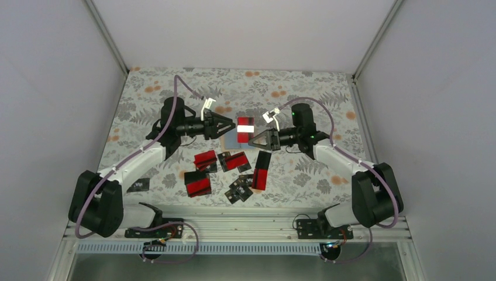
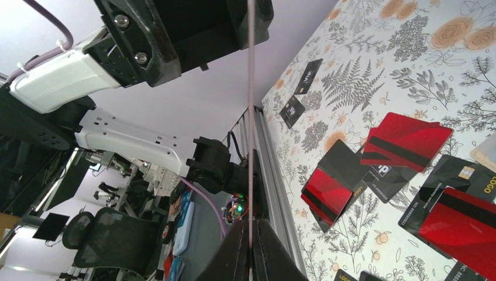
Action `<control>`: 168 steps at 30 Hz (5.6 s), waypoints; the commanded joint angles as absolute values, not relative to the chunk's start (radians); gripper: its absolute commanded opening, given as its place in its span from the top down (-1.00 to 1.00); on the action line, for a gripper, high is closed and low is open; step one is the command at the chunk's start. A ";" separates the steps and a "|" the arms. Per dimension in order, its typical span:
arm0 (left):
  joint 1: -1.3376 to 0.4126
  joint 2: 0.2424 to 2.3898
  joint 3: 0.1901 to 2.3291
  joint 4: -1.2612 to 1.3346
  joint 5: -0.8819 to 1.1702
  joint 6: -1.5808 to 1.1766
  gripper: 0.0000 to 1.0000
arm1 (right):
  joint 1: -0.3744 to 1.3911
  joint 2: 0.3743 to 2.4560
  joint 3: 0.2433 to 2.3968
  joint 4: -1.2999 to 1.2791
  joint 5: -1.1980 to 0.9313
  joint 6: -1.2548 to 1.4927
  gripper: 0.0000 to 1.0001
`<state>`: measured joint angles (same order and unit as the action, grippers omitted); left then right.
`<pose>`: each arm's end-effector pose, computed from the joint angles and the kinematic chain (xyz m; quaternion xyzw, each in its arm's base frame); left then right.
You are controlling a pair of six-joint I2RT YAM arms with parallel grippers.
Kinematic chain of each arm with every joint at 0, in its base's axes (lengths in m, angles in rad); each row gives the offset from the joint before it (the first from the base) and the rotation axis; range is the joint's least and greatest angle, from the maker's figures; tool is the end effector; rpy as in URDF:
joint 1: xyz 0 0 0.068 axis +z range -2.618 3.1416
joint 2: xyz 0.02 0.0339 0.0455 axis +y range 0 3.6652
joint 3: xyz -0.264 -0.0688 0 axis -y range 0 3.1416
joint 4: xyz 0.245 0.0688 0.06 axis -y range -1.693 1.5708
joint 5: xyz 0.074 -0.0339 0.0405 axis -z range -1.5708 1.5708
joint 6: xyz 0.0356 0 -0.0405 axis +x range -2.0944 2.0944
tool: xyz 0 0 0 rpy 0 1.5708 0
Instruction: Put the credit cards into the card holder
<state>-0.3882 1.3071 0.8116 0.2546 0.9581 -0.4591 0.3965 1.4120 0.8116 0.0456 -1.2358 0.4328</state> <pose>0.2546 -0.1356 0.2821 0.2595 0.7080 -0.5558 0.3500 0.2519 0.1419 0.2401 -0.2688 0.7172 0.6230 0.1590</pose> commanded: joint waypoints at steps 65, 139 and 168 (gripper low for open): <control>-0.436 1.757 0.935 0.108 0.495 -0.616 0.95 | 0.439 1.885 1.166 -0.216 -0.642 0.528 0.10; -0.451 1.966 1.027 0.056 0.674 -0.745 0.95 | 0.399 1.949 1.003 -0.216 -0.497 0.491 0.91; -0.500 2.083 1.100 0.080 0.689 -0.721 0.95 | 0.399 1.980 1.035 -0.242 -0.511 0.477 0.91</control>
<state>-0.4808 2.0434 1.0924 0.1032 0.6930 -0.7219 0.3904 1.9255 1.0466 -0.1581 -0.5190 0.4881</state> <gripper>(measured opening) 0.027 0.045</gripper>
